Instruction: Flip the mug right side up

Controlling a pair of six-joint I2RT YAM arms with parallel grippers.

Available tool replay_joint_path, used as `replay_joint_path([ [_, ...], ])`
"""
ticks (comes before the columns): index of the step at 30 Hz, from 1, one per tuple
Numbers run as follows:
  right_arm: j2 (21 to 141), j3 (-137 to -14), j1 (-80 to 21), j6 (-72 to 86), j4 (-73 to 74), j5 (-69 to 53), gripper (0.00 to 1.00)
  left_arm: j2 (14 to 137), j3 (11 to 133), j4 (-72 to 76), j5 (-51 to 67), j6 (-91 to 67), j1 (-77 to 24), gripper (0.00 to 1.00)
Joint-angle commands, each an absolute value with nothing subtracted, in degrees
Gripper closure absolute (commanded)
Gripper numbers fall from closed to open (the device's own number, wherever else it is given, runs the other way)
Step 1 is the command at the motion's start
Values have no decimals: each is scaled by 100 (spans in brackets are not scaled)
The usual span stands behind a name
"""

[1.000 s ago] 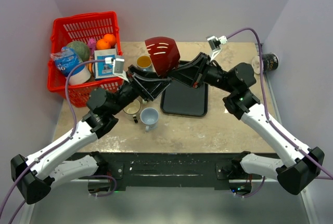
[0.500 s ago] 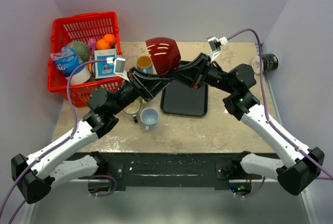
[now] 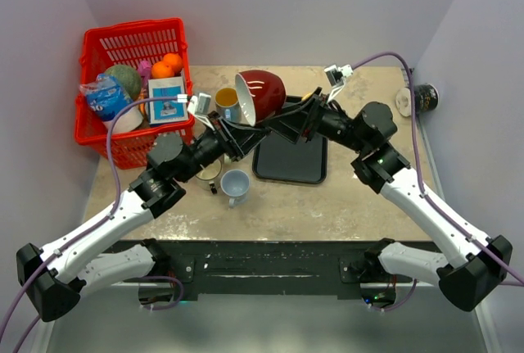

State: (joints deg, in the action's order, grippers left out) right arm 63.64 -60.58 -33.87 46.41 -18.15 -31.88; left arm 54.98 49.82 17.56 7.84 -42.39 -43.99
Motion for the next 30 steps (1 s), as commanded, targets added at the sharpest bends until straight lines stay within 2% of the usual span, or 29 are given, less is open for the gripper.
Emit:
replay_joint_path([
  [1, 6065, -6091, -3410, 4184, -1443, -2532, 23, 5265, 5194, 1820, 431, -3807, -4377, 100],
  [8, 5862, -5968, -3419, 3832, -98, -810, 14, 5229, 5589, 994, 18, -3305, -4377, 100],
  [16, 5888, -6090, -3401, 4121, 1291, 1315, 12, 5537, 6196, -578, 149, -2795, -4386, 100],
  [24, 5985, -6179, -3331, 4113, 1740, 1881, 12, 5642, 6126, -1519, 79, -2620, -4588, 100],
  [27, 6003, -6187, -3287, 4061, 1766, 1960, 12, 5870, 6038, -1879, 18, -2400, -4903, 100],
  [30, 6047, -6188, -3234, 3999, 1810, 1995, 12, 6160, 5828, -2126, -516, -2198, -5544, 100],
])
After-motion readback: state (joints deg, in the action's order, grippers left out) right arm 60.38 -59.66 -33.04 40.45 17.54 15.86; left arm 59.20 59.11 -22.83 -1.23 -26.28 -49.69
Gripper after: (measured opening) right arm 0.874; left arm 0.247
